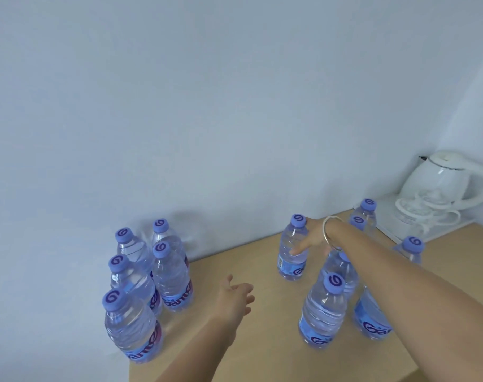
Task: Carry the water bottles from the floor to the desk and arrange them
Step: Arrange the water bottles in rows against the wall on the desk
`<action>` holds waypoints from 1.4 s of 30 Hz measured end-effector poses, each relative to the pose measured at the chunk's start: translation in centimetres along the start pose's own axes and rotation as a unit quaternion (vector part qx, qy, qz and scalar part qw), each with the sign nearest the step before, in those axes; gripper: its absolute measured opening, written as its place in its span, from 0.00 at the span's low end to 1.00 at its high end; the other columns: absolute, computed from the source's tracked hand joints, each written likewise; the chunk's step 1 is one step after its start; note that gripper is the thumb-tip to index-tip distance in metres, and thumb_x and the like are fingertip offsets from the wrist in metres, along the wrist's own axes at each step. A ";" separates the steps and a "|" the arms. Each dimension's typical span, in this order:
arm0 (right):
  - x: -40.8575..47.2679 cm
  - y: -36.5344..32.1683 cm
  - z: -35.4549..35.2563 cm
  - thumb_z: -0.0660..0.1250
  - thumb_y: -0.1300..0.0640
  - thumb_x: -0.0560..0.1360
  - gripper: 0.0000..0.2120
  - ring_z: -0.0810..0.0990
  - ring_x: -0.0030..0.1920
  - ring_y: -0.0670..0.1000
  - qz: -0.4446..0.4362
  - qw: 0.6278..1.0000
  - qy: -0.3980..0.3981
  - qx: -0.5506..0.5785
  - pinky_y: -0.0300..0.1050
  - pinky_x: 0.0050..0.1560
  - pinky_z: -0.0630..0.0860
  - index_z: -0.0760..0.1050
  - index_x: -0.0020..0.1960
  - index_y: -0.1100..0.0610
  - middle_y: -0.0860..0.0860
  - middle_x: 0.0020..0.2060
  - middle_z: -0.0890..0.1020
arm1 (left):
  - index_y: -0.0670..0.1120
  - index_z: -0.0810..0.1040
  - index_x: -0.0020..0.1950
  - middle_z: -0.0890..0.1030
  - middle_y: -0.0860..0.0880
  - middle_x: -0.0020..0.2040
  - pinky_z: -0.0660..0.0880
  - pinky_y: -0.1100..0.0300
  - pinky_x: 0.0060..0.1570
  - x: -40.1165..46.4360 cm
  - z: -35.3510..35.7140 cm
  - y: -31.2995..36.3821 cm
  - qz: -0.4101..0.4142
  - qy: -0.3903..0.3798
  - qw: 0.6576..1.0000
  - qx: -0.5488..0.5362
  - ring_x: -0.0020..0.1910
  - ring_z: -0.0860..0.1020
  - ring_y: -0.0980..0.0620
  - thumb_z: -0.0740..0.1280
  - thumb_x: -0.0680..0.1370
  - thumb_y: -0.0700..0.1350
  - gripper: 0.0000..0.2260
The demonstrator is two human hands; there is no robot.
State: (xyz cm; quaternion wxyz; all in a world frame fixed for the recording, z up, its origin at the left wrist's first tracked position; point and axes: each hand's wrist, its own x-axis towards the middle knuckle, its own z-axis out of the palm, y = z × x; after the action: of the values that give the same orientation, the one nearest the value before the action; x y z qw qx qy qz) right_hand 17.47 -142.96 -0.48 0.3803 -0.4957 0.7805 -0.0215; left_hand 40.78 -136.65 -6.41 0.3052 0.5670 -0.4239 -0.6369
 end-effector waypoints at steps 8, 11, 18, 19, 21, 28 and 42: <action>0.7 -0.6 0.6 0.74 0.47 0.63 0.13 0.78 0.36 0.51 -0.053 0.998 0.030 0.012 0.39 0.30 0.75 0.74 0.40 0.52 0.50 0.35 0.77 | 0.45 0.54 0.75 0.75 0.51 0.49 0.74 0.57 0.47 -0.5 -0.3 0.7 0.013 -0.004 0.999 0.051 0.46 0.78 0.51 0.63 0.77 0.41 0.29; 0.1 -1.0 0.9 0.72 0.47 0.60 0.12 0.76 0.33 0.49 -0.088 0.995 0.045 -0.026 0.38 0.28 0.73 0.74 0.38 0.51 0.48 0.33 0.76 | 0.47 0.55 0.75 0.73 0.50 0.57 0.73 0.58 0.51 -0.3 -0.5 0.5 0.054 -0.015 0.990 0.132 0.52 0.76 0.51 0.66 0.75 0.46 0.32; -3.7 -3.4 0.8 0.76 0.47 0.59 0.15 0.75 0.34 0.46 -0.209 0.974 0.067 -0.062 0.37 0.34 0.72 0.72 0.39 0.48 0.44 0.35 0.76 | 0.54 0.56 0.74 0.68 0.55 0.63 0.71 0.63 0.50 -0.5 -1.9 0.1 0.137 -0.023 0.958 0.251 0.57 0.71 0.56 0.72 0.71 0.53 0.37; -4.6 -3.9 0.7 0.77 0.47 0.59 0.16 0.76 0.37 0.46 -0.233 0.968 0.067 -0.068 0.37 0.37 0.72 0.72 0.40 0.47 0.43 0.37 0.77 | 0.54 0.56 0.74 0.68 0.55 0.65 0.71 0.63 0.53 -0.7 -2.2 0.0 0.153 -0.013 0.952 0.263 0.57 0.71 0.57 0.73 0.70 0.54 0.38; -6.8 -5.1 0.8 0.77 0.45 0.59 0.17 0.78 0.43 0.48 -0.280 0.955 0.067 -0.071 0.39 0.42 0.74 0.73 0.41 0.46 0.43 0.41 0.79 | 0.54 0.55 0.74 0.66 0.57 0.67 0.68 0.64 0.56 -1.2 -2.7 -0.1 0.189 0.005 0.943 0.275 0.59 0.69 0.59 0.74 0.68 0.55 0.42; -12.9 -8.1 1.8 0.77 0.45 0.60 0.11 0.79 0.38 0.40 -0.417 0.908 0.040 -0.002 0.34 0.43 0.75 0.77 0.36 0.44 0.39 0.34 0.82 | 0.60 0.69 0.55 0.80 0.59 0.50 0.75 0.70 0.42 -4.2 -3.5 -0.3 0.244 0.031 0.958 0.149 0.46 0.78 0.66 0.81 0.58 0.48 0.31; -16.0 -10.5 2.8 0.78 0.55 0.57 0.36 0.80 0.55 0.49 -0.515 0.730 -0.335 0.299 0.43 0.53 0.77 0.69 0.62 0.51 0.48 0.52 0.81 | 0.31 0.71 0.51 0.75 0.46 0.34 0.65 0.61 0.31 -11.3 -6.0 3.1 0.236 -0.303 0.922 -0.047 0.29 0.71 0.49 0.71 0.65 0.37 0.19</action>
State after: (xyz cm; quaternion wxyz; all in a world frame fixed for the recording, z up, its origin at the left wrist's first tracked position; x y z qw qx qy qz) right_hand 30.59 -134.70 11.00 0.6765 -0.6574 0.1802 -0.2788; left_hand 48.27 -129.41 1.62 0.3297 0.2154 -0.5876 -0.7069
